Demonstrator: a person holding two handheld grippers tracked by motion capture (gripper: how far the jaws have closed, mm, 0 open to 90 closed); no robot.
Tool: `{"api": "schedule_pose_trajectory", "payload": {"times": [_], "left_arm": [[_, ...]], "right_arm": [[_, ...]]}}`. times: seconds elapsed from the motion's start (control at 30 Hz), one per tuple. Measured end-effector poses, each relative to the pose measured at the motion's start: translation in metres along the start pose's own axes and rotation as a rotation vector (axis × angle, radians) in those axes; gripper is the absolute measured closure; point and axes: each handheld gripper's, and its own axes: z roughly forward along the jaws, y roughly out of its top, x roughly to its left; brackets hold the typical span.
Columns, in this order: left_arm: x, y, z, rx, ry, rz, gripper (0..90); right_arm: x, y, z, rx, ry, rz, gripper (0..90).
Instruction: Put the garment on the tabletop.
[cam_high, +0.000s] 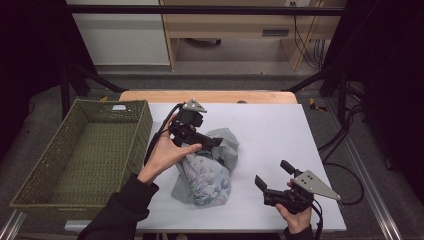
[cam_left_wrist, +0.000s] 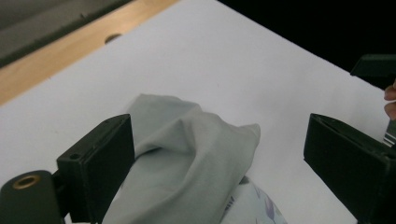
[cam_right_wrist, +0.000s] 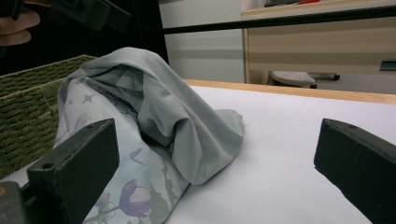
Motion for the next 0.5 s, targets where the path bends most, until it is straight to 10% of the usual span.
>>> {"api": "schedule_pose_trajectory", "payload": {"times": [0.5], "left_arm": [[-0.001,-0.041,-0.015,-0.185,0.021,-0.039,4.5]], "right_arm": [[0.0,0.001,-0.001,-0.006,0.0,0.007,0.3]]}}
